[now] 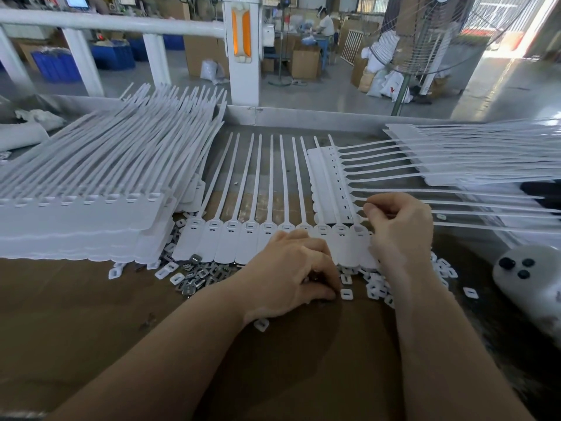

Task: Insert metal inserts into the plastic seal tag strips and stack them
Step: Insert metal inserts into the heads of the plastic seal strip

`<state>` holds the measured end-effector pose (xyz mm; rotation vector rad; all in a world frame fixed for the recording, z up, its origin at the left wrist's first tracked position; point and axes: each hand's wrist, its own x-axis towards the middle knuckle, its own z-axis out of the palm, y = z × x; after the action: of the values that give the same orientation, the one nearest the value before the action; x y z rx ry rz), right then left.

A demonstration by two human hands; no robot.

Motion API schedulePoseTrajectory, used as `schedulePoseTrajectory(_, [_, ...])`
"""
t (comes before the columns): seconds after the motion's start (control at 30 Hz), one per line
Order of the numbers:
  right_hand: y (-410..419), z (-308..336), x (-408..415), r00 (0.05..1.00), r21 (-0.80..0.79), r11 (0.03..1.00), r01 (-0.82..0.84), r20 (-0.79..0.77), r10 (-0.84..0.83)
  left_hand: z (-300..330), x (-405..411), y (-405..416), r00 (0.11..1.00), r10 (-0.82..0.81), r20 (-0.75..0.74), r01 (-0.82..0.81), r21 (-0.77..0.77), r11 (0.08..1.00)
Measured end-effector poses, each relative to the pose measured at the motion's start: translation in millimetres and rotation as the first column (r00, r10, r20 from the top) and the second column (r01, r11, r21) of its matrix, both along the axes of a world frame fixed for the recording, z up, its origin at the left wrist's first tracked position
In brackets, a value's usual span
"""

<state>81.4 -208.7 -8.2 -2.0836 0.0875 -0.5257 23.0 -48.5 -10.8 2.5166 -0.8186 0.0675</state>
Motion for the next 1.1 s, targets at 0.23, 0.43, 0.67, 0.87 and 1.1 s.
schedulePoseTrajectory(0.23, [-4, 3, 0, 1.000, 0.185, 0.983, -0.007, -0.010, 0.009, 8, 6, -1, 0.977, 0.196, -0.088, -0.211, -0.243, 0.947])
schedulePoseTrajectory(0.43, [-3, 5, -4, 1.000, 0.365, 0.931, 0.008, 0.013, -0.014, 13, 30, -13, 0.930, 0.330, -0.164, -0.367, -0.351, 0.861])
schedulePoseTrajectory(0.67, [-4, 8, -4, 0.999, 0.418, 0.908, -0.007, 0.042, -0.012, 11, 53, -45, 0.906, 0.395, -0.152, -0.423, -0.298, 0.856])
schedulePoseTrajectory(0.87, [-4, 7, -2, 0.999, 0.402, 0.916, 0.008, 0.046, -0.029, 9, 58, -60, 0.895, 0.432, -0.110, -0.445, -0.208, 0.871])
schedulePoseTrajectory(1.1, [-6, 7, 0, 0.997, 0.398, 0.917, 0.005, 0.064, -0.033, 8, 57, -67, 0.894, 0.447, 0.002, -0.443, -0.133, 0.887])
